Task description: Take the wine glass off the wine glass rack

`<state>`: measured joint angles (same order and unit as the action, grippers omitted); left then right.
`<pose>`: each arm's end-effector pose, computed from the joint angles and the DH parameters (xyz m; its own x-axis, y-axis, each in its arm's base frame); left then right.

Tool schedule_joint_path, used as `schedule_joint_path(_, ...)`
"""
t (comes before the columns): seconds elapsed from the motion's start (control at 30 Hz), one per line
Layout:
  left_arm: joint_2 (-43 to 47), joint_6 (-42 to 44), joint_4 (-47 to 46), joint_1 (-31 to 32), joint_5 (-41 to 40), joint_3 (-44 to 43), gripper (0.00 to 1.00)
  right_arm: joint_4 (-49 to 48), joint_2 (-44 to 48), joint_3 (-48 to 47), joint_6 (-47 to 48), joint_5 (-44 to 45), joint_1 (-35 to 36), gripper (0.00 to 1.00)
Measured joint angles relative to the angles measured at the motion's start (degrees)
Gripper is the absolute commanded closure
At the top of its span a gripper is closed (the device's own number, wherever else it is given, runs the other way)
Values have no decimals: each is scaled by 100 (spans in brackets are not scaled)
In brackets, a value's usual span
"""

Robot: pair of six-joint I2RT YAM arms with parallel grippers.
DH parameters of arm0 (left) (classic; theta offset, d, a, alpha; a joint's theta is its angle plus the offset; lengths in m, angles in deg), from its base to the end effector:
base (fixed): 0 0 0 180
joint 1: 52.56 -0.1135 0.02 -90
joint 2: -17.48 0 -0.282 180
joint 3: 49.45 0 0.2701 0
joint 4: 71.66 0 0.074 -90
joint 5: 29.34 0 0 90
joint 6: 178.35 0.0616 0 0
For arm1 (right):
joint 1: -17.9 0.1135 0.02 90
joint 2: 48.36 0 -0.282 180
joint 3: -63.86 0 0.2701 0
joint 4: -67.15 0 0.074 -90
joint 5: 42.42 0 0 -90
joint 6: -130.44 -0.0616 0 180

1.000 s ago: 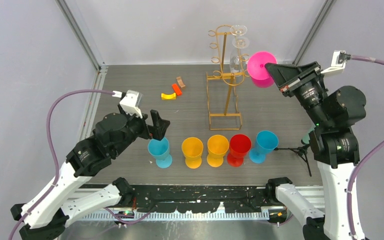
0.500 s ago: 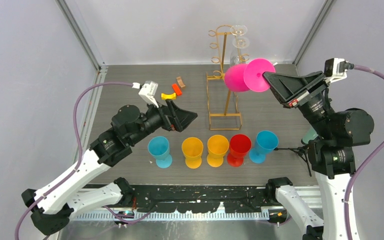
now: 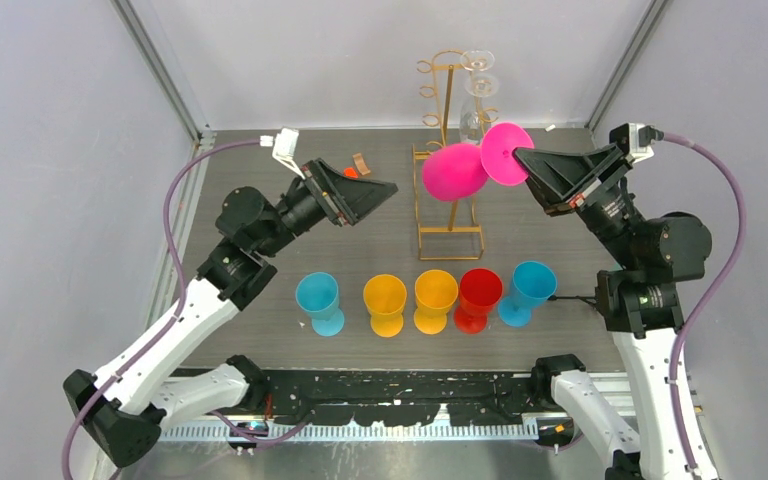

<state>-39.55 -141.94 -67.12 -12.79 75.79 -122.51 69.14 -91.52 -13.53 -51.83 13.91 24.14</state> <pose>0.1872 -0.1767 0.4513 -0.5643 -0.5411 -0.6235 0.6065 0.2407 -0.7578 0.1390 0.0496 0.5252 -0.5772 0.7734 -0.2620 -0.5078 -0.0887 0.8569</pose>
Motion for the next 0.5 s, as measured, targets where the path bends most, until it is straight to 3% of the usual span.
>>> schedule_joint_path(0.27, -437, -1558, -1934, -601, 907, 461, 1, -857, -63, 452, -793, 2, 0, 100)
schedule_joint_path(0.5, -1139, -2931, -3458, -616, 1471, 509, 16, -1659, -308, 616, -1342, 35, 79, 100)
